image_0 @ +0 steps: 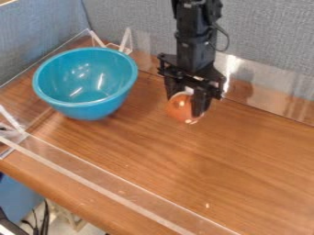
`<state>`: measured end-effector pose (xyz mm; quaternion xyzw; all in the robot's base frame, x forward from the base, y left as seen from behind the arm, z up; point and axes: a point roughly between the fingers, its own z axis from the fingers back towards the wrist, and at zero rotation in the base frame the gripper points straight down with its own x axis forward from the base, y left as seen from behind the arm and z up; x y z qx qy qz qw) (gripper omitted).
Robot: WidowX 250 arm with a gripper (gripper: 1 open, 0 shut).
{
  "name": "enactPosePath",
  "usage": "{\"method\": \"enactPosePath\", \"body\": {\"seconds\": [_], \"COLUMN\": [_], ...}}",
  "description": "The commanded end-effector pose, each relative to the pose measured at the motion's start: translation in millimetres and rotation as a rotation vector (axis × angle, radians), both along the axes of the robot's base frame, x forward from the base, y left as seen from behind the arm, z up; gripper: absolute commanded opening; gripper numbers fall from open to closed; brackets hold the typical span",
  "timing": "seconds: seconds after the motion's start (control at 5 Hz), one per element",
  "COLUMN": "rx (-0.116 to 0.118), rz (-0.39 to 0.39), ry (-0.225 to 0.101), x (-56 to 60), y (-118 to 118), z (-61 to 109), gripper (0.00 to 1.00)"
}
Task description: Put the mushroom in the blue bowl
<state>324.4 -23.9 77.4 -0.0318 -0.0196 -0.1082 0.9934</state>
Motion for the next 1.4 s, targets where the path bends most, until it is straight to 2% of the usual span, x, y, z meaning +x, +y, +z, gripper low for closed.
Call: {"method": "enactPosePath", "body": {"seconds": [0.0,0.4,1.2], "rx": [-0.011,-0.034,-0.064], "rz": [-0.026,-0.044,-0.058], "ry": [-0.046,-0.04,-0.033], "x": [6.2,8.0,12.8], "y": [-3,-5,0], "z": [9.0,0.5,-7.3], "gripper": [0.0,0.0,0.0]}}
